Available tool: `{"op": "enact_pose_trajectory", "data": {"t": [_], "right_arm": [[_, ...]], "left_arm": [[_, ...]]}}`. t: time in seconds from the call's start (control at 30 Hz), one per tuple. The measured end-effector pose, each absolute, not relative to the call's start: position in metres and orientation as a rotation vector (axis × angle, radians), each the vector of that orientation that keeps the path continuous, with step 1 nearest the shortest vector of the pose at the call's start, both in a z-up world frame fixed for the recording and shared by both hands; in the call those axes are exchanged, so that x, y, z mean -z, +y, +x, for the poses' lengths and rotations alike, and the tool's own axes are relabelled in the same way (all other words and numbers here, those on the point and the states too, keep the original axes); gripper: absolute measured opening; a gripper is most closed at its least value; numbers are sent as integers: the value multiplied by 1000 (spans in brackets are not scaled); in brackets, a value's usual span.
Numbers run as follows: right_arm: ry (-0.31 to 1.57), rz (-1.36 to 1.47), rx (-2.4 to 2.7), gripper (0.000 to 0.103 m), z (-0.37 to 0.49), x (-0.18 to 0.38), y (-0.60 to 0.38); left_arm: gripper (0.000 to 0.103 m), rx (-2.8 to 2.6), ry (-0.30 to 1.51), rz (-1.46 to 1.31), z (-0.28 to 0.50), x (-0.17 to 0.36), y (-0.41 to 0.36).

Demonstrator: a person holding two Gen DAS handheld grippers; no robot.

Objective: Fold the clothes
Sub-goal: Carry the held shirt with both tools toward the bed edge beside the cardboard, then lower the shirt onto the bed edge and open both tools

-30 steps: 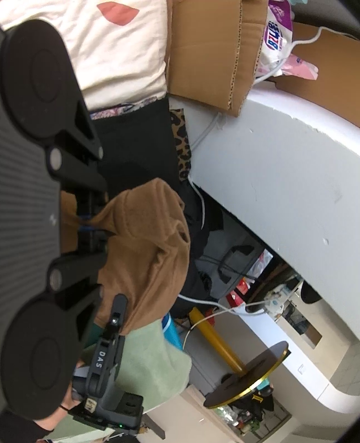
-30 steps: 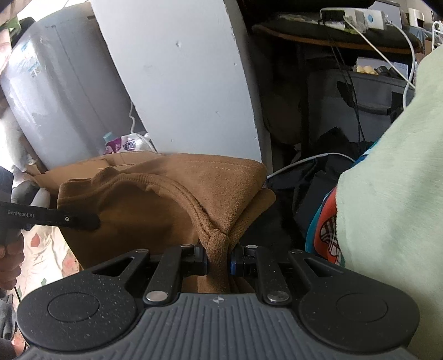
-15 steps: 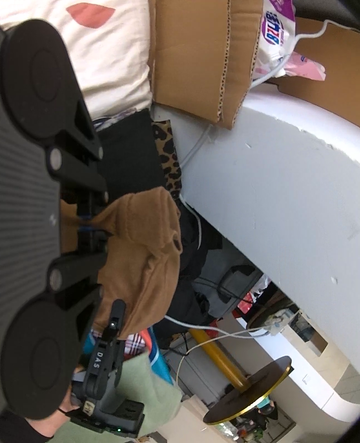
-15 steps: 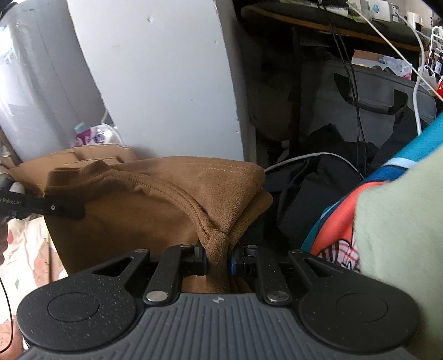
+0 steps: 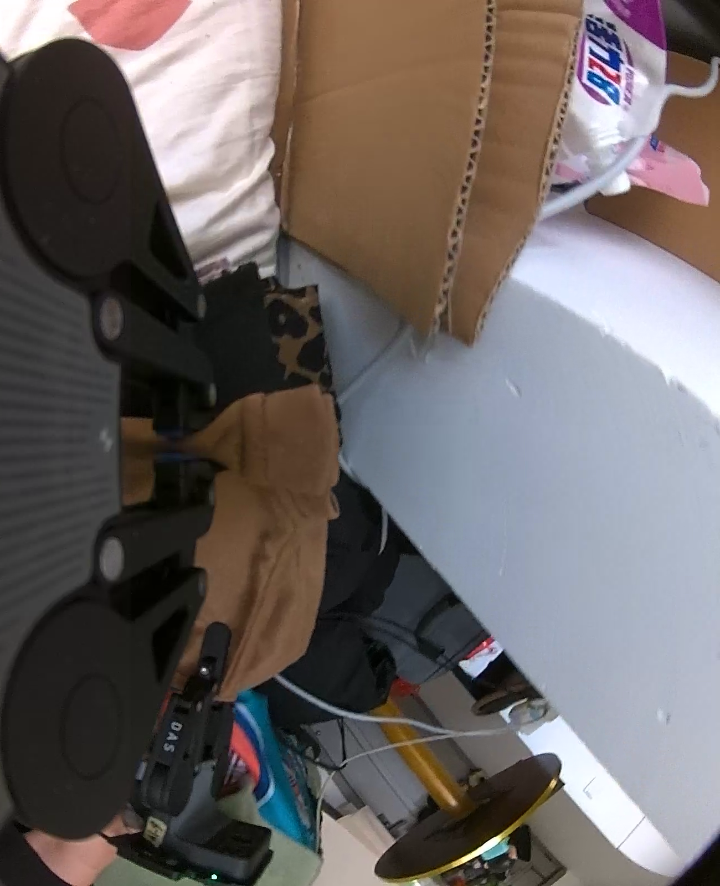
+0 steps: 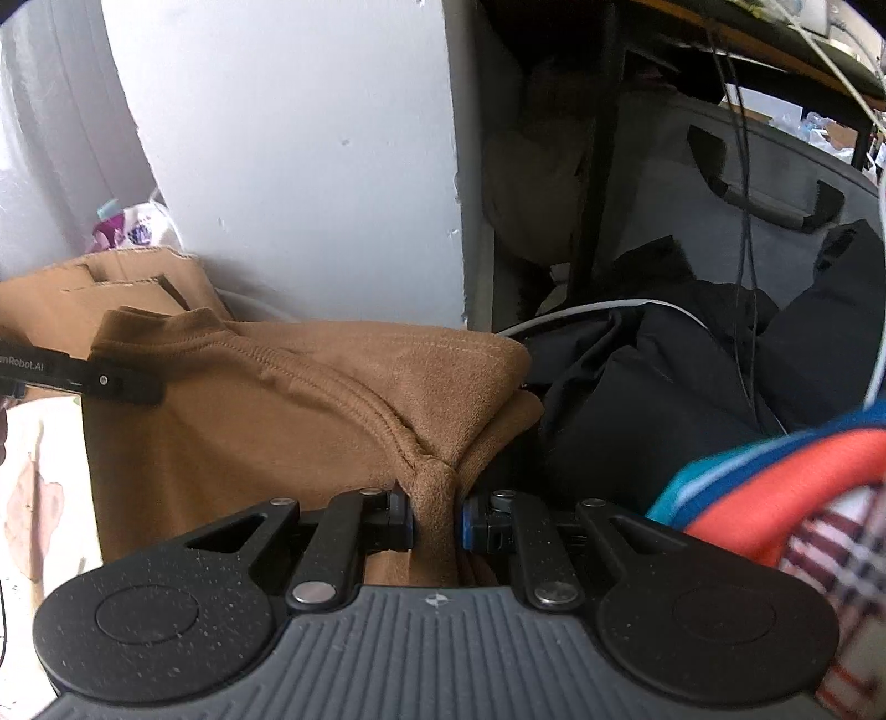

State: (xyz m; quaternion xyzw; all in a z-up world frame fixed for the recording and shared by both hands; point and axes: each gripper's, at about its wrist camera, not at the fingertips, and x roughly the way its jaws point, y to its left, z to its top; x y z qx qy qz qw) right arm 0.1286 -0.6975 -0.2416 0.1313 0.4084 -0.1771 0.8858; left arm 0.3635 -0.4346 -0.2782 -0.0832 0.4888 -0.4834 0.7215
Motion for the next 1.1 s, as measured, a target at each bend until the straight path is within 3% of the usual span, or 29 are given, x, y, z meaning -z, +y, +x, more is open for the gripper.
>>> {"op": "enact_pose_trajectory", "data": {"t": [0.43, 0.53, 0.57, 0.6, 0.67, 0.73, 1.1], "right_arm": [[928, 233, 404, 15, 170, 284, -714], [952, 207, 434, 26, 177, 292, -718], [957, 203, 449, 36, 179, 293, -720], [957, 203, 460, 38, 179, 293, -723], [950, 189, 478, 38, 178, 288, -725], [948, 165, 483, 38, 178, 282, -726], [921, 169, 478, 40, 167, 256, -717]], "left_arm": [[5, 1024, 1064, -188, 387, 307, -446], [5, 999, 1076, -178, 390, 314, -448], [6, 995, 1081, -172, 390, 316, -449], [8, 990, 1086, -165, 390, 317, -449], [28, 960, 1087, -136, 390, 315, -448], [35, 918, 1082, -110, 390, 311, -444], [34, 908, 1035, -187, 381, 292, -413]]}}
